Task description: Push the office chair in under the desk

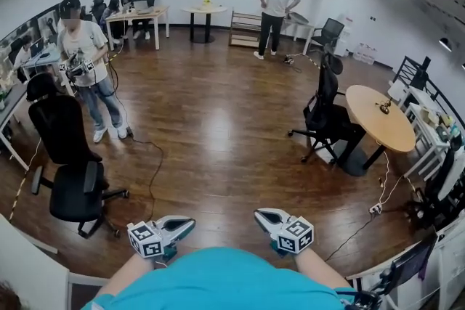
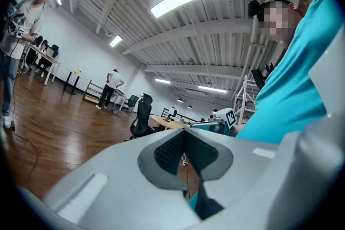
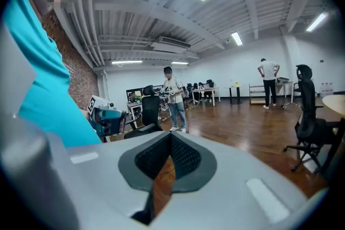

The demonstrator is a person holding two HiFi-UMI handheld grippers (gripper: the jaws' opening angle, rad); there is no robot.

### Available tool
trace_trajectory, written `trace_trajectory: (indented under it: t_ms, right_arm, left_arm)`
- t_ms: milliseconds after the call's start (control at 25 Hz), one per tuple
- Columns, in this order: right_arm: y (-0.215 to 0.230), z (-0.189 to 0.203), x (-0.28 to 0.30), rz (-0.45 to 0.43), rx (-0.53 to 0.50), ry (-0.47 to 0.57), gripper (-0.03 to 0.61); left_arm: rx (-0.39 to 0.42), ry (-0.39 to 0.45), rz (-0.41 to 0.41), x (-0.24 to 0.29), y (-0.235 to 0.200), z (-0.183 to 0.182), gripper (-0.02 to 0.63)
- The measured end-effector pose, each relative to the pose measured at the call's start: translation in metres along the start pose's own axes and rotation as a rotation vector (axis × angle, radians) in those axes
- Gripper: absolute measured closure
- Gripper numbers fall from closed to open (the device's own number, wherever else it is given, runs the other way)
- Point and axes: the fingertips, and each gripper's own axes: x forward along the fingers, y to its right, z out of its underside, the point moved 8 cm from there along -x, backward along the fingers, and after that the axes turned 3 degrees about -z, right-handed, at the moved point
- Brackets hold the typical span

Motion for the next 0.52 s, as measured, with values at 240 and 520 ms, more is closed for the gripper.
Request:
trace_trajectory:
  t_ms: [240, 520]
  right_arm:
    - [-0.0030, 0.0001, 0.0007, -0.016, -0.024, -0.010, 0.578]
    - [0.0042, -0.0013, 0.0007, -0.022, -0.036, -0.018, 0.578]
  left_arm:
    - [0.020, 0.010, -0.021, -0.0082, 0.0051, 0.0023, 0.614]
    - [-0.010, 0.028, -0.029, -0.0032, -0.0002, 0.0034, 0.614]
